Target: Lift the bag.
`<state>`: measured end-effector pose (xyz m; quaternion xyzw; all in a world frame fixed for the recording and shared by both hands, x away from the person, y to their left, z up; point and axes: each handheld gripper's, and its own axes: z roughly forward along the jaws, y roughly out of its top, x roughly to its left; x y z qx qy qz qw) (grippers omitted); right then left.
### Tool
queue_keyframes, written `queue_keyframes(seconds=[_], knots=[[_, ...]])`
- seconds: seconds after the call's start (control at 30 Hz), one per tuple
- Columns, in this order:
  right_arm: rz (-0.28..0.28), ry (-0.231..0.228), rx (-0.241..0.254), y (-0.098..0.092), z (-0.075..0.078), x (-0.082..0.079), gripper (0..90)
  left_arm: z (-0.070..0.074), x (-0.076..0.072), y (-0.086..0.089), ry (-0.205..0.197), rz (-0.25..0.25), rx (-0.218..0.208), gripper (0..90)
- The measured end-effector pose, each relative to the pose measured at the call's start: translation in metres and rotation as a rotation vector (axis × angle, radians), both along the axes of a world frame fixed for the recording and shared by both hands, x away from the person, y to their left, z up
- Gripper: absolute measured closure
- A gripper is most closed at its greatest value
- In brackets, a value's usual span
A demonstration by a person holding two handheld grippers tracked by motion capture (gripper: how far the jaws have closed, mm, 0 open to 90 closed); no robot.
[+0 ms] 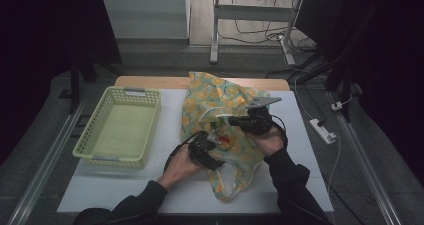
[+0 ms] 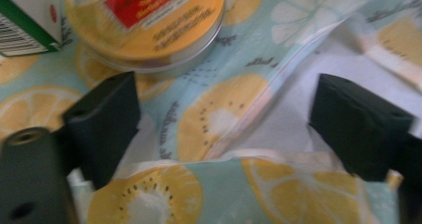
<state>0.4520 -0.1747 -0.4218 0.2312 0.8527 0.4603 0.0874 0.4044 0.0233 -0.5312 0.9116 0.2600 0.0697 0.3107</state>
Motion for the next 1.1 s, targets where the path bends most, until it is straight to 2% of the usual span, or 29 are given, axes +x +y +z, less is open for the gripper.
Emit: queue_keyframes(seconds=[0.23,0.3,0.5,0.8,0.93,1.03,1.1], knots=[[0.001,0.000,-0.001,0.000,0.000,0.000,90.0,0.003,-0.001,0.000,0.002,0.005,-0.002,34.5],[0.000,0.000,-0.001,0.001,0.000,0.000,90.0,0.004,-0.001,0.000,-0.001,0.003,-0.003,42.2],[0.002,0.003,-0.002,0.001,-0.001,0.000,90.0,0.005,0.001,0.001,0.012,0.018,-0.020,62.5],[0.002,0.005,0.000,0.001,-0.001,0.000,90.0,0.005,0.003,0.005,0.038,0.042,-0.039,85.8],[0.007,0.004,-0.002,0.001,-0.001,0.000,90.0,0.006,0.003,0.004,0.041,0.056,-0.033,88.9],[0.011,0.005,0.001,0.000,0.000,-0.001,90.0,0.010,0.003,0.004,0.034,0.061,-0.001,89.1],[0.013,0.004,-0.001,0.000,0.000,-0.001,90.0,0.013,0.003,0.007,0.034,0.066,-0.013,89.1]])
